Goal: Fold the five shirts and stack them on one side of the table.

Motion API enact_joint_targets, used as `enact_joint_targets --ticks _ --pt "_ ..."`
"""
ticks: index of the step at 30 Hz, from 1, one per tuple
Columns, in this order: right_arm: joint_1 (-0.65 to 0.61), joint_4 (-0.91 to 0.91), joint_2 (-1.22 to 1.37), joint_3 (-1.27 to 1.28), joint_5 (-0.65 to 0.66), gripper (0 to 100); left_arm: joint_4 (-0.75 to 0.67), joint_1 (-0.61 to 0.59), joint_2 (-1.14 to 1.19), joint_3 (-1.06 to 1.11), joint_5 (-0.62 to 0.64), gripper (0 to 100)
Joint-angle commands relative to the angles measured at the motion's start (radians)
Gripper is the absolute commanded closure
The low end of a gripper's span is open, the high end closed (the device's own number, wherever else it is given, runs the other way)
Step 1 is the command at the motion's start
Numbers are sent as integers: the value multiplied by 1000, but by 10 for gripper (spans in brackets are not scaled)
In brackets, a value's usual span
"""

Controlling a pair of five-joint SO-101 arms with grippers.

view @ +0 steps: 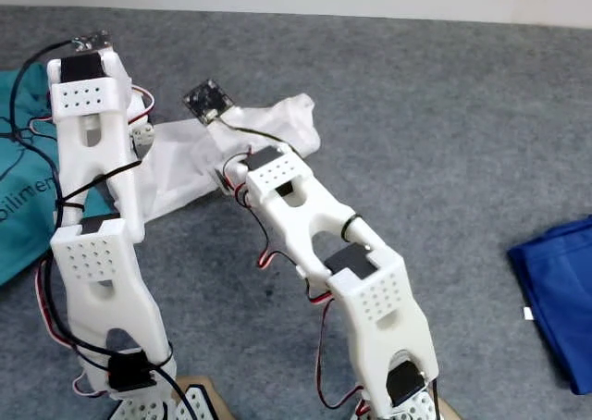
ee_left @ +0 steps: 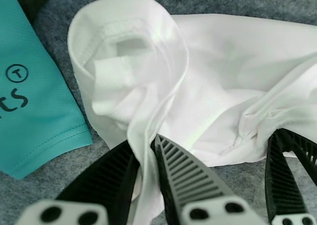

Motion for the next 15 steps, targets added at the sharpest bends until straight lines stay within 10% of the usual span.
enact_joint_targets --ticks 1,15 --pt "44 94 -130 -74 18 991 6 68 -73 -70 -6 994" --pt "476 278 -825 343 118 991 -25 407 -62 -280 0 994"
